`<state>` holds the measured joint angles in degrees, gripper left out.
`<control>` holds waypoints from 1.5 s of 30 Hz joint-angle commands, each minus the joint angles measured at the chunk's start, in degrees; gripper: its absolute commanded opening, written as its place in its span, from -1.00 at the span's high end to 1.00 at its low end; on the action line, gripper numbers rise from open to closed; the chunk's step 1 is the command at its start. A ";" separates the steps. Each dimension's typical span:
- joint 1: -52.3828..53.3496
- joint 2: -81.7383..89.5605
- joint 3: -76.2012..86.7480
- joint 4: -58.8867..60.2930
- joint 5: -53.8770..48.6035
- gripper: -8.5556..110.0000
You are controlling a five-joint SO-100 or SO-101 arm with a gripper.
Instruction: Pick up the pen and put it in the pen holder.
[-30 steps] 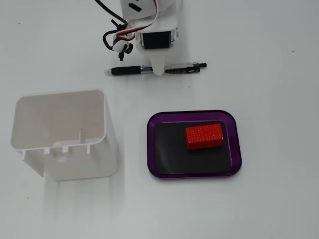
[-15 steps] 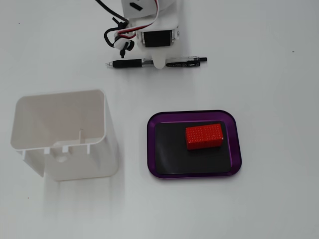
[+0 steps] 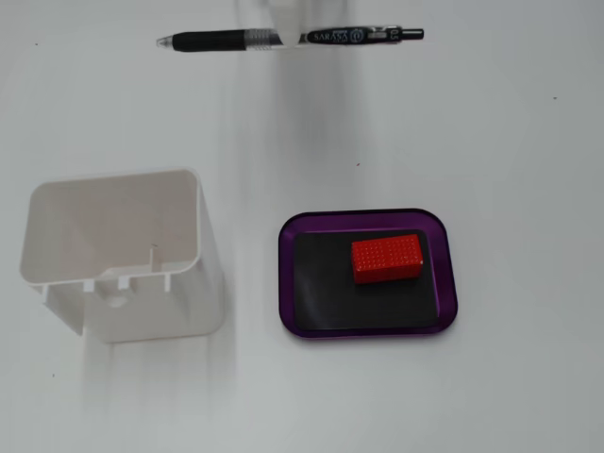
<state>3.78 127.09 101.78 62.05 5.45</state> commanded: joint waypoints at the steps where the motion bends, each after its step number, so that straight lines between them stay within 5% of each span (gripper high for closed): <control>1: 0.00 -1.41 -12.74 -1.85 3.78 0.87; 19: 8.53 -48.78 -67.59 3.52 25.05 0.87; 45: 11.51 -62.05 -68.73 3.60 29.62 0.84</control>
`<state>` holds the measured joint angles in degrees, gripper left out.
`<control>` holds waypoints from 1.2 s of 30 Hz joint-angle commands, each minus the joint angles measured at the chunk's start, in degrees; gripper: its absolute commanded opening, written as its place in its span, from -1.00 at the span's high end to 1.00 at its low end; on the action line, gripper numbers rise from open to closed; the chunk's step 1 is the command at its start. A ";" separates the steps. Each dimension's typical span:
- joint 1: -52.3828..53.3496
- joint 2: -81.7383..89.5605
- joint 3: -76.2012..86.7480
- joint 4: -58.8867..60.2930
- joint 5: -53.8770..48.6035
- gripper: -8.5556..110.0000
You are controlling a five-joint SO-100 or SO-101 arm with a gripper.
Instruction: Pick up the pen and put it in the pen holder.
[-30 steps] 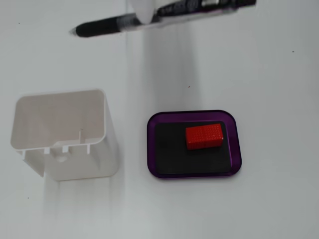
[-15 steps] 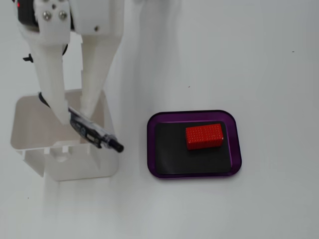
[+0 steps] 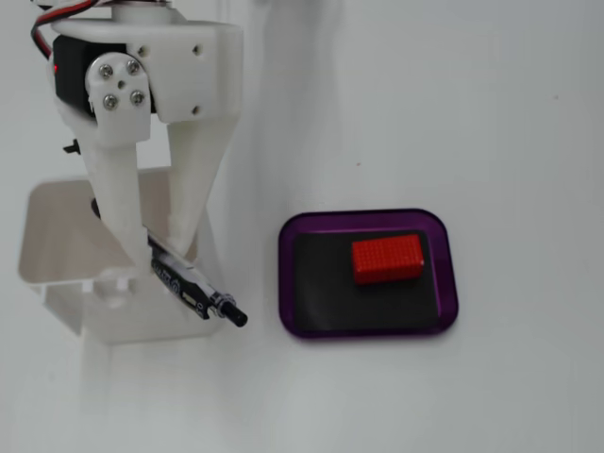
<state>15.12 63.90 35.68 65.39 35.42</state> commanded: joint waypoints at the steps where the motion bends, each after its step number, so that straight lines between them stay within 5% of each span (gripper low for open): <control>1: 0.18 1.23 -2.64 0.26 -0.35 0.84; 18: 0.18 1.76 -3.52 3.16 -1.49 0.76; 36: -2.72 21.18 -19.34 32.43 -33.75 0.68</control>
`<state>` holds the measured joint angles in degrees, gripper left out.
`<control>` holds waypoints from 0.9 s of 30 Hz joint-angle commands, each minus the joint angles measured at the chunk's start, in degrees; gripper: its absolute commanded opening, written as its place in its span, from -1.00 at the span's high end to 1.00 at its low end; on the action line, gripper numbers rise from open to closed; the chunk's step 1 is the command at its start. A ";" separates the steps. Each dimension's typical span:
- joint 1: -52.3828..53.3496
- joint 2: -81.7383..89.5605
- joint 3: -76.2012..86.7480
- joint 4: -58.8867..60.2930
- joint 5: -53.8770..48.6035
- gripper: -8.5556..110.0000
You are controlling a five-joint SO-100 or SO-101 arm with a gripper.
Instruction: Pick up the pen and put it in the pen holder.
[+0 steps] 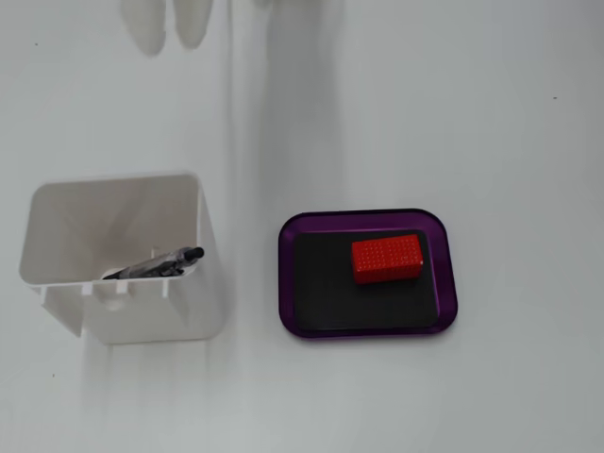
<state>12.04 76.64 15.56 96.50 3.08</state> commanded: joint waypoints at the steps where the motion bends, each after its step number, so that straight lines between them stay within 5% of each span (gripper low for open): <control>1: 0.62 10.81 3.16 1.32 -1.41 0.68; 14: 0.18 52.73 66.88 -1.41 -1.85 0.68; 27: 0.18 102.13 133.68 -27.25 -2.11 0.67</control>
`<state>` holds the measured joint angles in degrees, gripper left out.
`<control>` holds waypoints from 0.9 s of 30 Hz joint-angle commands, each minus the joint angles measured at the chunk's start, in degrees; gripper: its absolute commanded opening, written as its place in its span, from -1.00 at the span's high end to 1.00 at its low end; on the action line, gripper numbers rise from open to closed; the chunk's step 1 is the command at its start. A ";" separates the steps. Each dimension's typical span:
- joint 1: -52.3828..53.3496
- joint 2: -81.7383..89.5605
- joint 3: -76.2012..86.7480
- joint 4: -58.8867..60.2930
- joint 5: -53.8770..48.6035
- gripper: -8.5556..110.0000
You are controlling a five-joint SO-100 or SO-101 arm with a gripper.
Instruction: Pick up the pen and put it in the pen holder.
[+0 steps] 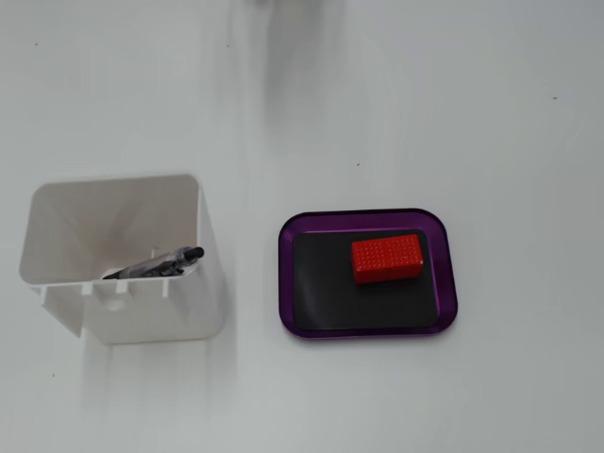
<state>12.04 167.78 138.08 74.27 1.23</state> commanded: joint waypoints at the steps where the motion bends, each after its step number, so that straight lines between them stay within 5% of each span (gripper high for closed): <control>1: 0.79 14.68 14.77 -6.24 -0.26 0.67; 7: 0.26 31.11 28.83 -6.59 0.44 0.67; 27: 0.44 27.16 36.04 -3.25 -0.18 0.87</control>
<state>12.57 192.04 173.50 70.75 1.23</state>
